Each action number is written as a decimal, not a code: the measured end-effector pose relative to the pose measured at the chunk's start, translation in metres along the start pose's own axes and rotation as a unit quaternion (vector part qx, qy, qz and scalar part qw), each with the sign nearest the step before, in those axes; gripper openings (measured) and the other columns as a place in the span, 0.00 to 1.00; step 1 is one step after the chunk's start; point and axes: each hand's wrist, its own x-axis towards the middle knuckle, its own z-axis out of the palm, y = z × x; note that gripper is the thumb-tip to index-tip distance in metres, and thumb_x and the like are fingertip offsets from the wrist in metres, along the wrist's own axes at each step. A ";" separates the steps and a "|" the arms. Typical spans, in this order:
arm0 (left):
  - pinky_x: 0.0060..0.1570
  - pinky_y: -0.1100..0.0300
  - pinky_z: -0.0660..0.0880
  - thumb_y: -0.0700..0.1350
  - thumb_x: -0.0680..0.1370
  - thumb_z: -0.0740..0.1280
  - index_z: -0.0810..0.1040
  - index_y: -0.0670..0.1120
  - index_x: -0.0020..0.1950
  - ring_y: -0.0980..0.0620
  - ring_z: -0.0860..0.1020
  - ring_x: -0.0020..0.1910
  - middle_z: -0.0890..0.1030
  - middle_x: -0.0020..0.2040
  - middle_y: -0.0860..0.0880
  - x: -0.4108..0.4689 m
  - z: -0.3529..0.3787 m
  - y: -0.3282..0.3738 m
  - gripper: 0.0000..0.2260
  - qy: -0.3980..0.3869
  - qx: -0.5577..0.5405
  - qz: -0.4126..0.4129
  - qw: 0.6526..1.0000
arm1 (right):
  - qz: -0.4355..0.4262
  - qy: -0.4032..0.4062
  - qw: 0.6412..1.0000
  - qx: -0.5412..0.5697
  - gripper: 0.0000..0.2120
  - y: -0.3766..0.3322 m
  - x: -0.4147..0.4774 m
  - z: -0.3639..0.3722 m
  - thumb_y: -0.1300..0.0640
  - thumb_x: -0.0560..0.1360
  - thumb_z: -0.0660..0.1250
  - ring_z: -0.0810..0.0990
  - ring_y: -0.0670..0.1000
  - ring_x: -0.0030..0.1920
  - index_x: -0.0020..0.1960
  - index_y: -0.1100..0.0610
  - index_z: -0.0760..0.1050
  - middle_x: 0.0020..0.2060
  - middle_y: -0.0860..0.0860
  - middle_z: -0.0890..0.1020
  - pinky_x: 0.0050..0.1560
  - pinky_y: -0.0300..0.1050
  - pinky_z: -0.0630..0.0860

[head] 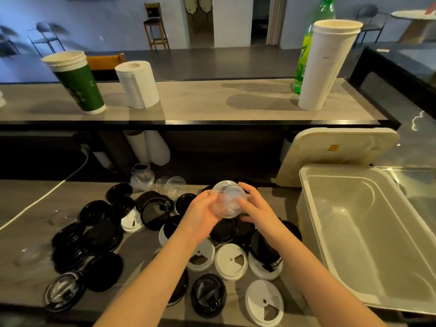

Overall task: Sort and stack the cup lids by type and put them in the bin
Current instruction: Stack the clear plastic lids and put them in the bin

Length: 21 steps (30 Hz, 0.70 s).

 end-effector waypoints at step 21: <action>0.39 0.60 0.72 0.35 0.77 0.64 0.74 0.39 0.60 0.52 0.77 0.40 0.78 0.43 0.45 0.004 -0.206 0.093 0.12 0.248 0.039 0.002 0.968 | 0.089 -0.085 0.946 -0.300 0.19 -0.004 0.143 0.156 0.57 0.77 0.64 0.78 0.56 0.55 0.66 0.59 0.71 0.56 0.59 0.80 0.57 0.46 0.72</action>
